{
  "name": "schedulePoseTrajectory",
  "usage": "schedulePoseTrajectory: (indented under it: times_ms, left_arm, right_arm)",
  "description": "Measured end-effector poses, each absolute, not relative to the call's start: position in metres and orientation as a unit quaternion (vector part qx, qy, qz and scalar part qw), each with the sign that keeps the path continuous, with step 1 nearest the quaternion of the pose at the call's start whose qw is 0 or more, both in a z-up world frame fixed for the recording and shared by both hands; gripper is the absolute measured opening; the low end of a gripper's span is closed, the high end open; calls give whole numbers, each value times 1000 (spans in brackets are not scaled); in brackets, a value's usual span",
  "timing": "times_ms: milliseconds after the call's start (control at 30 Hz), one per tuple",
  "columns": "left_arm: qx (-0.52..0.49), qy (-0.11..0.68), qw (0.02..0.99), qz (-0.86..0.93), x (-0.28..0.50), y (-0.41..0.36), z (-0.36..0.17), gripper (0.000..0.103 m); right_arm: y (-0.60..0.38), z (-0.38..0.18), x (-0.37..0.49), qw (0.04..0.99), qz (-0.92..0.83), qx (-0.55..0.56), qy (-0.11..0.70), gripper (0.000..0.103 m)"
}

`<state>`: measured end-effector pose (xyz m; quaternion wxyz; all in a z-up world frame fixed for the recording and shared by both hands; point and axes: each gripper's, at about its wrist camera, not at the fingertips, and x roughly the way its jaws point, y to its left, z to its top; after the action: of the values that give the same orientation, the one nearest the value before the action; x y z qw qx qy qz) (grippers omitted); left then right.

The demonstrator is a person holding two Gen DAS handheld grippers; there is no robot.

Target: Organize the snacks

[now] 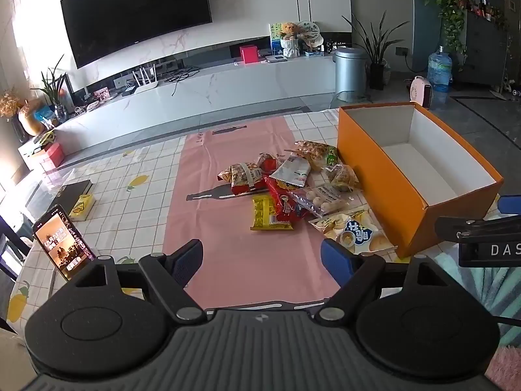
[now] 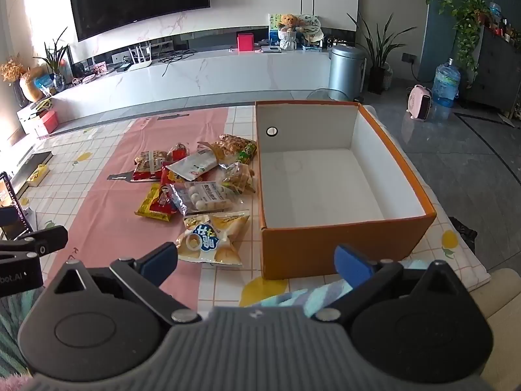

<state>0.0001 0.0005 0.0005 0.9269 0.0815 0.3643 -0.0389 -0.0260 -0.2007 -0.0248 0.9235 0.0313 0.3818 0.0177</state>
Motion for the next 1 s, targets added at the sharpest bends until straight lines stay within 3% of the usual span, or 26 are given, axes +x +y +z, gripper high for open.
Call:
schedulePoseTrajectory:
  times_ms: [1000]
  left_arm:
    - [86,362,928,-30,1,3,0,96]
  right_arm:
    - [-198,-23,-26,924,21,28,380,99]
